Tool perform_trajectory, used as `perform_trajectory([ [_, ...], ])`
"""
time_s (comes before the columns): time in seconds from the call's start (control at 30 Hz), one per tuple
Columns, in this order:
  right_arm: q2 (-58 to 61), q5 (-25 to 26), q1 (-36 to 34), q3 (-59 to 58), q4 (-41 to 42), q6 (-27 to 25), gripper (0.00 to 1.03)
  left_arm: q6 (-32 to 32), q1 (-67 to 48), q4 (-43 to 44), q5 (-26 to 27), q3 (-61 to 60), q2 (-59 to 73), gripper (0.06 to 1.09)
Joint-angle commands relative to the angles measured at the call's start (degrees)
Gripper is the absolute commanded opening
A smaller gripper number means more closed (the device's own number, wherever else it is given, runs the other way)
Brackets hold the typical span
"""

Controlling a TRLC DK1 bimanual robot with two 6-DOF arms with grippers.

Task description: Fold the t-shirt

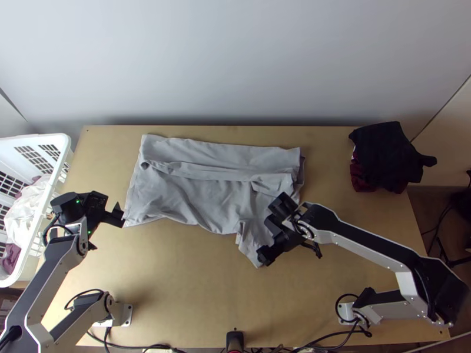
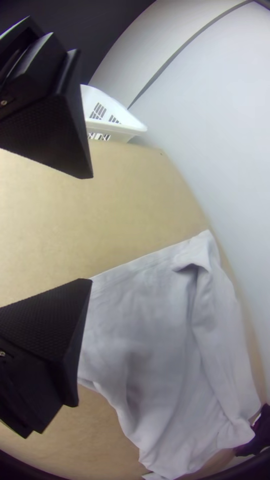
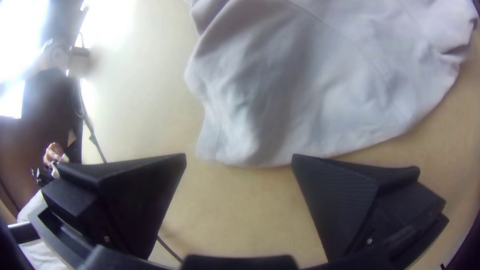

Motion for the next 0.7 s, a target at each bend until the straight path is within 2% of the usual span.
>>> perform_trajectory([
  [0.0, 2.5, 3.6, 3.9, 0.3, 1.6, 1.1, 0.98, -0.5, 0.1, 0.2, 0.0, 0.0, -0.4, 1.03],
  [0.13, 2.9, 4.4, 5.8, 0.3, 1.9, 1.4, 0.97, -0.6, 0.1, 0.1, 0.0, -0.1, -1.1, 1.03],
  [0.23, 3.8, 7.0, 6.3, 0.3, 2.8, 1.4, 0.87, -0.6, 0.2, 0.1, 0.0, -0.1, -1.2, 1.03],
  [0.53, 7.4, 9.5, 8.5, -0.4, 3.8, 1.1, 0.86, -1.5, -0.1, 0.0, 0.0, -0.4, -1.3, 1.03],
  [0.57, 7.4, 9.6, 8.7, -0.5, 3.8, 1.2, 0.78, -1.5, -0.1, -0.2, 0.0, -0.5, -1.4, 1.03],
  [0.67, 7.2, 9.5, 8.8, 0.2, 3.9, 0.6, 0.32, -1.5, -0.1, -2.1, 0.0, -0.6, -2.4, 1.03],
])
